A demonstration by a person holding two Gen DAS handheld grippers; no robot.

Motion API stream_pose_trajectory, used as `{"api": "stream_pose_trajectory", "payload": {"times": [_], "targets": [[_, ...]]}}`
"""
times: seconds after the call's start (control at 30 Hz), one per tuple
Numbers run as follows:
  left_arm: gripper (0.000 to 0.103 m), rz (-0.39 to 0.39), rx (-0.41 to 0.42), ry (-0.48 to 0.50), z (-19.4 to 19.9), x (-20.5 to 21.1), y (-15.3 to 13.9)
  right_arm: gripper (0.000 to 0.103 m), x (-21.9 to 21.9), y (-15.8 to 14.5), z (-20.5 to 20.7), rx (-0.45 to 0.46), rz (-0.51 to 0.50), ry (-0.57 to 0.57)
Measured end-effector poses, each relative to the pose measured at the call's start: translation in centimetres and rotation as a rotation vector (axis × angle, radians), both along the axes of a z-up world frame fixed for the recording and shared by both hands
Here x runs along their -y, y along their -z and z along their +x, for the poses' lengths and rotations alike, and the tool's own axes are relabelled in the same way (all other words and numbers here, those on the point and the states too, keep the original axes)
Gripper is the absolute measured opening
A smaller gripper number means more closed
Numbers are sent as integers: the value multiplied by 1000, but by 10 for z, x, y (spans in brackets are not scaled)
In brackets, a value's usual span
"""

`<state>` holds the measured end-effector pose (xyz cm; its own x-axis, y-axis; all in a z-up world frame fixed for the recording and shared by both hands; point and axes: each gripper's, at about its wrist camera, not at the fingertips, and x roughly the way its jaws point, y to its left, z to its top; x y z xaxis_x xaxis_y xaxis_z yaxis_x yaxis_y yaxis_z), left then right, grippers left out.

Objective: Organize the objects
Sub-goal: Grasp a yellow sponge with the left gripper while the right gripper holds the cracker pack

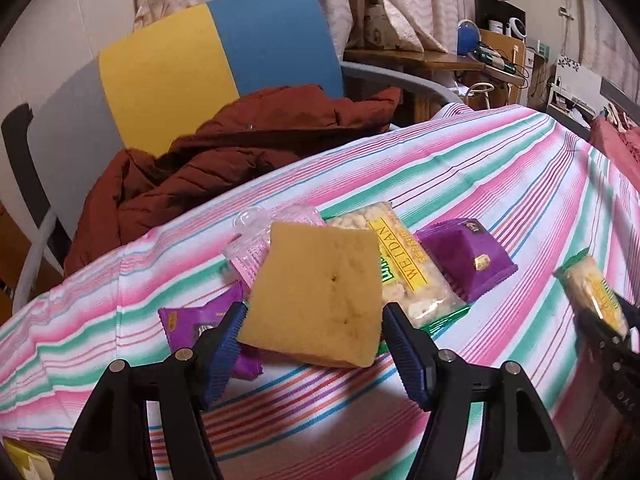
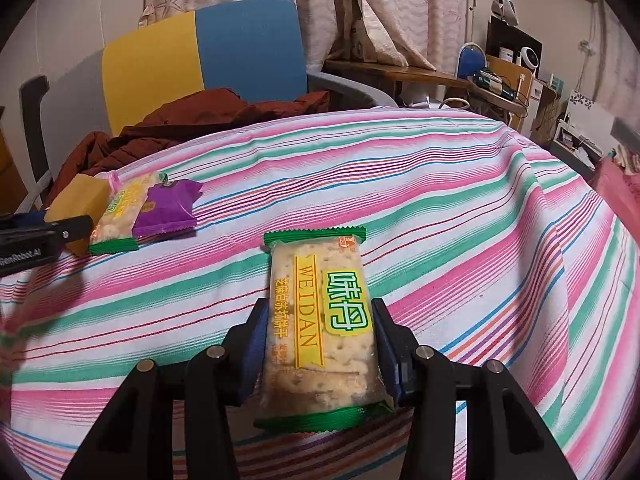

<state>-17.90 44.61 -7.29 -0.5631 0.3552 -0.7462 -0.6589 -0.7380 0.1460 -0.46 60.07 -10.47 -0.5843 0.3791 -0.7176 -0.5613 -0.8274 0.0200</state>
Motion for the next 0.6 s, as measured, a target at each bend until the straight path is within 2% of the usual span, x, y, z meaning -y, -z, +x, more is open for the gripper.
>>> {"api": "stream_pose_trajectory", "payload": {"times": [0.03,0.07,0.17,0.6], "targets": [[68,6,-13,7,1,0,1,50,0,0,0,0,1,0],[62,6,-22,10,1,0,2,50,0,0,-1,0,2,1],[60,-14,-53,6,3,2,7,50,0,0,-1,0,2,1],[58,75,-73,-25,40,38,7,50,4,0,0,6,23,6]]}}
